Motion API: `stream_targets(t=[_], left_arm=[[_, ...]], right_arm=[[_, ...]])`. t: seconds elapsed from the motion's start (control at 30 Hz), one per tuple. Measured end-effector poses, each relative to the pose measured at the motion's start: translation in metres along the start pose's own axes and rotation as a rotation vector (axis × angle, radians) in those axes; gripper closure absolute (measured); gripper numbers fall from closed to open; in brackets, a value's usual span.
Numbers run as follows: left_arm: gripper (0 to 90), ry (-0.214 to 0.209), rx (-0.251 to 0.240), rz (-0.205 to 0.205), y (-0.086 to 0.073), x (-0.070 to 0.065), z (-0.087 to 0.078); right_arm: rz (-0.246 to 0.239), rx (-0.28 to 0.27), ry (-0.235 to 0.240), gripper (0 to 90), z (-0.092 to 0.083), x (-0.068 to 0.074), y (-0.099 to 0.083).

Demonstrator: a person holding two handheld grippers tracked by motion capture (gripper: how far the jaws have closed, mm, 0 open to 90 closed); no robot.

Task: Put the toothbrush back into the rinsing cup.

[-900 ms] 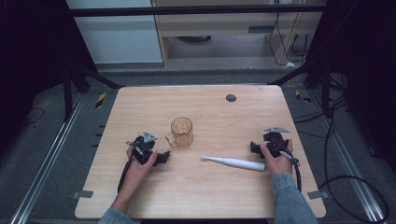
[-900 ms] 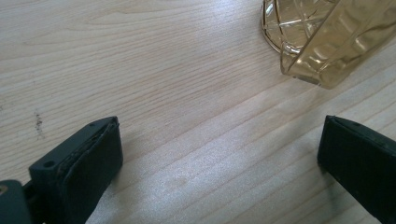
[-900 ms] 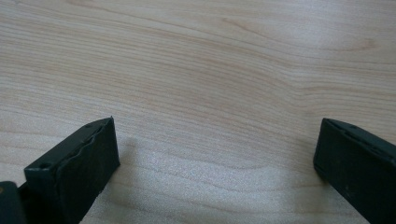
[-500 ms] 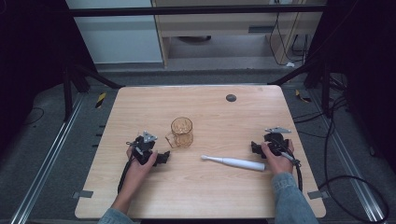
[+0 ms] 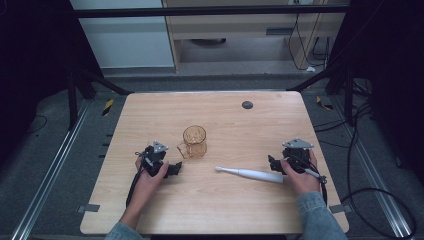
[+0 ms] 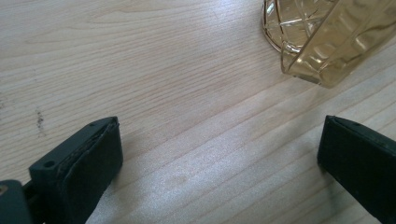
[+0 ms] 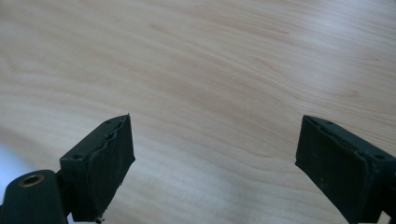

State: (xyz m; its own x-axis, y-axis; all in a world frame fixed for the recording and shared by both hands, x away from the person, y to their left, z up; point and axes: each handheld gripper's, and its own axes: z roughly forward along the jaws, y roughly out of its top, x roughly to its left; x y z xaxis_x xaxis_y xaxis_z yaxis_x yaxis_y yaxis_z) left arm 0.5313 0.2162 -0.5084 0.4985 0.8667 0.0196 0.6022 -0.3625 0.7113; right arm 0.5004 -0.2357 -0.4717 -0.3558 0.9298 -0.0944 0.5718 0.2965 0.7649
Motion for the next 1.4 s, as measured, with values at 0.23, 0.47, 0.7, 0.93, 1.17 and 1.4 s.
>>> stream_targets(t=[0.23,0.47,0.7,0.93,1.17,1.4], left_arm=[[0.0,-0.002,0.000,0.001,0.000,0.000,0.000],[0.0,-0.002,0.000,0.001,0.000,0.000,0.000],[0.0,-0.002,0.000,0.001,0.000,0.000,0.000],[0.0,-0.002,0.000,0.002,0.000,0.000,0.000],[0.0,-0.003,0.001,0.002,0.000,0.001,0.000],[0.0,-0.003,0.001,0.003,0.000,0.001,0.000]], right_arm=[[-0.152,0.066,0.082,14.1,-0.009,0.019,0.015],[-0.271,0.144,0.159,14.5,-0.006,0.034,0.029],[-0.372,0.213,0.229,16.9,0.006,0.050,0.037],[-0.442,0.244,0.284,17.4,0.013,0.065,0.047],[-0.522,0.286,0.333,20.9,0.018,0.080,0.057],[-0.568,0.318,0.366,28.4,0.021,0.088,0.063]])
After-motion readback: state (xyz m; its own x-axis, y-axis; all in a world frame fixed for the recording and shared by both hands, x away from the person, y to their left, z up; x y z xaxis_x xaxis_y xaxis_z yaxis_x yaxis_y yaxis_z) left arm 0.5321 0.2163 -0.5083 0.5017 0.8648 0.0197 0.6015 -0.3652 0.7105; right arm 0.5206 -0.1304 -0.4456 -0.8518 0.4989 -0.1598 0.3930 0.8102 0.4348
